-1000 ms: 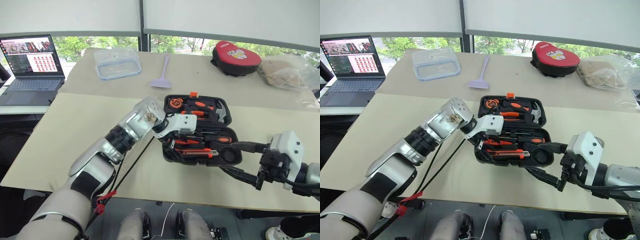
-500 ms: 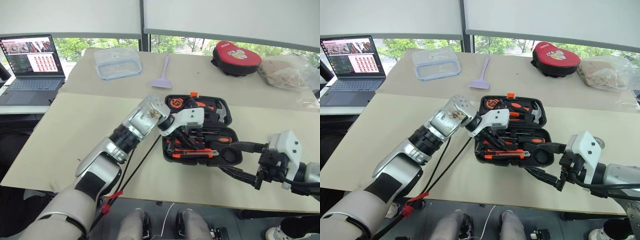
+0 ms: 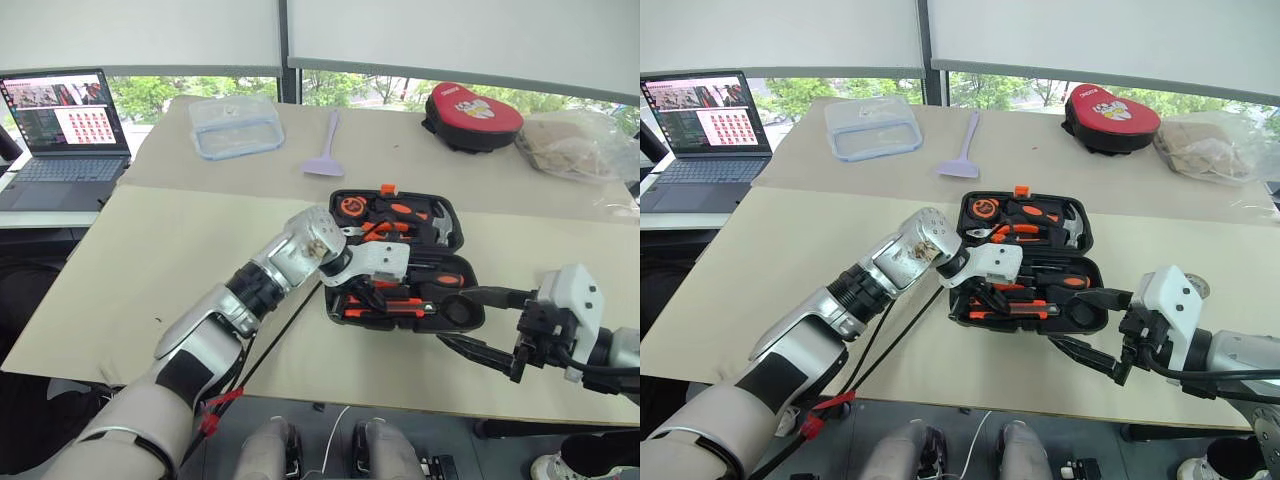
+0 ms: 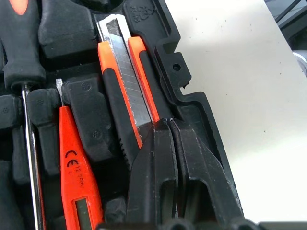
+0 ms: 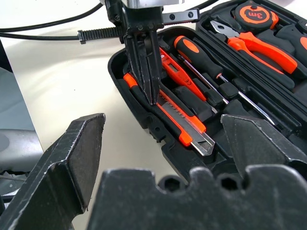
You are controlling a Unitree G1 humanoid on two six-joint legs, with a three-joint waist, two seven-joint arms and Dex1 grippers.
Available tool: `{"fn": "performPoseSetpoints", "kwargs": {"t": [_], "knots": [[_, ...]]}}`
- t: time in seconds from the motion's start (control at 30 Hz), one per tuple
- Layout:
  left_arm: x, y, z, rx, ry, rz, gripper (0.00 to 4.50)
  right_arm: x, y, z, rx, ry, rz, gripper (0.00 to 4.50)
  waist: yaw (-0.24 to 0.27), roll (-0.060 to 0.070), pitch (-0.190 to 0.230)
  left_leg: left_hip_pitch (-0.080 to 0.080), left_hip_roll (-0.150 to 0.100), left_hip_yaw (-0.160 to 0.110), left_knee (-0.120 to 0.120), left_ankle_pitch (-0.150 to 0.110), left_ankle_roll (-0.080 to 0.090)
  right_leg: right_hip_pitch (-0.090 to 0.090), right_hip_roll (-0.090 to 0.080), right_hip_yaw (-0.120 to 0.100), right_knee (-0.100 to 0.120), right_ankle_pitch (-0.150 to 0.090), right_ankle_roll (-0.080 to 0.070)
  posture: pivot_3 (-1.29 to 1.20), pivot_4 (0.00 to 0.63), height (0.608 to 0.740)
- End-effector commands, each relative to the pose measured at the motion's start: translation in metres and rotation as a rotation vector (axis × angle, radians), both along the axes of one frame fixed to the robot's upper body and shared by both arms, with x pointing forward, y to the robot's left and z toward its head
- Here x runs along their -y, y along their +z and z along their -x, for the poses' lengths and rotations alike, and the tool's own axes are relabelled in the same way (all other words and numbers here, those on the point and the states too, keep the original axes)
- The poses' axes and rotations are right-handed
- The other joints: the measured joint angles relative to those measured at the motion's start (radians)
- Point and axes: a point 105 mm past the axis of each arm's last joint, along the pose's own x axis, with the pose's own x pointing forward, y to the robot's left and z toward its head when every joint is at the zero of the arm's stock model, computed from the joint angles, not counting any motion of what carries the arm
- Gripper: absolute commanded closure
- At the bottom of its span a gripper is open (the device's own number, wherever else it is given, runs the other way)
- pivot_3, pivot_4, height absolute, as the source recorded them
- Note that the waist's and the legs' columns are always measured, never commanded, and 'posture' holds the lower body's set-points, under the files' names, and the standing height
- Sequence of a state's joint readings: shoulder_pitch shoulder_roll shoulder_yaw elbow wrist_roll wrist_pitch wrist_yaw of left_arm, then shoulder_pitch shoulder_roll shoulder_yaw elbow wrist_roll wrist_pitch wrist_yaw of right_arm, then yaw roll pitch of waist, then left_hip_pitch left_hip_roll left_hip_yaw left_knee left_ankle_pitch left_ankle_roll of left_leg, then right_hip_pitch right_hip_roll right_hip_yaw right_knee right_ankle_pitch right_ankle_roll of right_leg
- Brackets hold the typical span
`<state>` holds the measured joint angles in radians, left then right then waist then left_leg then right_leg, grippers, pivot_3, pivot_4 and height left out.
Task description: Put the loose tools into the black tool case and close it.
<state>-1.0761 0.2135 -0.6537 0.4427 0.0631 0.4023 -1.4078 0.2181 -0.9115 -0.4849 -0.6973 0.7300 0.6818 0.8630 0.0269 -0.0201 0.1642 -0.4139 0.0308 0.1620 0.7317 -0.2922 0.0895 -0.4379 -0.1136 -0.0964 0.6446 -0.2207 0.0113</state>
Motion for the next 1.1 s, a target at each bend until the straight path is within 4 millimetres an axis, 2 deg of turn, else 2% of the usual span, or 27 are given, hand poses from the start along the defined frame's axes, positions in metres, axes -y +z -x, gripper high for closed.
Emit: {"fn": "performPoseSetpoints", "kwargs": {"t": [0.03,0.13,0.23,0.3,0.4,0.6,0.83,1.0,1.1], "knots": [[-0.003,-0.015,0.0,0.01,0.005,-0.047,4.38,0.0,0.008,0.001,0.043,-0.004,-0.001,0.0,0.0,0.0,0.0,0.0,0.0,0.0,0.0,0.0,0.0,0.0,0.0,0.0,0.0,0.0,0.0,0.0,0.15,0.731],[0.0,-0.003,-0.003,-0.024,0.038,0.006,4.38,0.0,0.008,0.001,0.042,-0.006,0.0,0.0,0.001,0.0,0.0,0.001,0.0,0.0,0.0,0.0,0.0,0.001,0.0,0.0,0.0,0.0,0.0,0.0,0.15,0.731],[0.009,0.028,-0.002,-0.093,0.041,0.136,4.38,0.0,0.008,0.001,0.043,-0.007,-0.001,0.0,0.0,0.0,0.0,0.0,0.0,0.0,0.0,0.0,0.001,0.001,0.0,0.0,0.0,0.0,0.0,0.0,0.15,0.731],[0.012,0.04,-0.003,-0.107,0.041,0.186,4.38,0.0,0.008,0.001,0.041,-0.007,-0.001,0.0,0.0,0.0,0.0,-0.001,0.0,0.0,0.0,0.0,0.001,-0.001,0.0,0.0,0.0,0.0,0.0,0.0,0.15,0.731],[0.019,0.046,-0.01,-0.084,0.074,0.212,4.38,0.0,0.007,0.0,0.04,-0.006,-0.001,0.0,0.001,0.0,0.0,-0.001,0.0,0.0,0.0,0.0,0.001,-0.001,0.0,0.0,0.0,0.0,0.0,0.0,0.15,0.731],[0.026,0.024,-0.007,-0.041,0.036,0.15,4.38,0.0,0.007,-0.001,0.041,-0.005,-0.006,0.0,0.0,0.0,0.0,-0.001,0.0,0.0,0.0,0.0,0.001,0.0,0.0,0.0,0.0,0.0,0.0,0.0,0.15,0.731],[0.029,-0.019,-0.015,0.098,0.046,0.038,4.38,-0.002,0.007,0.003,0.037,-0.013,-0.012,0.0,0.004,0.0,0.0,-0.001,0.0,0.0,0.0,0.0,0.001,0.0,0.0,0.0,0.0,0.0,0.0,0.0,0.15,0.731],[0.024,-0.032,-0.013,0.097,0.027,0.02,4.38,-0.001,0.005,0.008,0.026,-0.027,-0.023,0.0,0.009,-0.001,-0.002,0.001,0.0,0.0,0.001,-0.001,0.003,0.002,-0.001,0.0,-0.001,0.001,0.0,0.0,0.15,0.731],[0.022,-0.031,-0.011,0.088,0.025,0.038,4.38,-0.001,0.005,0.008,0.024,-0.034,-0.026,0.0,0.009,-0.001,-0.002,0.002,0.0,0.0,0.001,-0.002,0.004,0.003,-0.001,0.0,-0.002,0.001,0.001,0.0,0.15,0.731]]}}
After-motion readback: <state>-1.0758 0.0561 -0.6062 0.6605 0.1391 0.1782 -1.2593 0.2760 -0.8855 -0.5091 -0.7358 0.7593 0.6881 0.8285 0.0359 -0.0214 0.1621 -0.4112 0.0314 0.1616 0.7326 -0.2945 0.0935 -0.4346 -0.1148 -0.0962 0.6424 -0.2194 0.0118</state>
